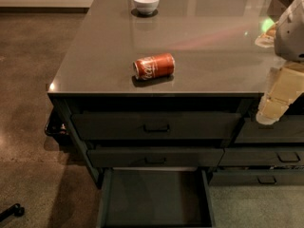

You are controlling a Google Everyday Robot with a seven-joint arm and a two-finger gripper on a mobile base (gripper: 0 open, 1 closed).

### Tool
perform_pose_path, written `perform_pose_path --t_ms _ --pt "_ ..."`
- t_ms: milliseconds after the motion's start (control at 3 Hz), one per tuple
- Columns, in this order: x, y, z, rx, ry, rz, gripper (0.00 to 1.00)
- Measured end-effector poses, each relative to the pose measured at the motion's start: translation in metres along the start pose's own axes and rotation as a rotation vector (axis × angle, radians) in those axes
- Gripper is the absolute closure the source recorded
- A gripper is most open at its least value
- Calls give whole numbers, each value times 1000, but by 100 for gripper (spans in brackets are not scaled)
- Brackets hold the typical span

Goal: Place coke can into bottom drawer

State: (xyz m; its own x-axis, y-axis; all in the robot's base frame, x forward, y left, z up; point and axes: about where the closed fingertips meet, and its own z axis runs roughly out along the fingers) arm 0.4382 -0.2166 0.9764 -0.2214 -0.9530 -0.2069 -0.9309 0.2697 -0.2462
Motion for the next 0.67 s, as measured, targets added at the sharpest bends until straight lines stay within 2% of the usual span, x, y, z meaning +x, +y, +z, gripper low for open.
perform_pose_path --t_ms 333,667 --pt "0 0 0 0 0 0 0" --pt "-4 -12 8 8 -32 -13 0"
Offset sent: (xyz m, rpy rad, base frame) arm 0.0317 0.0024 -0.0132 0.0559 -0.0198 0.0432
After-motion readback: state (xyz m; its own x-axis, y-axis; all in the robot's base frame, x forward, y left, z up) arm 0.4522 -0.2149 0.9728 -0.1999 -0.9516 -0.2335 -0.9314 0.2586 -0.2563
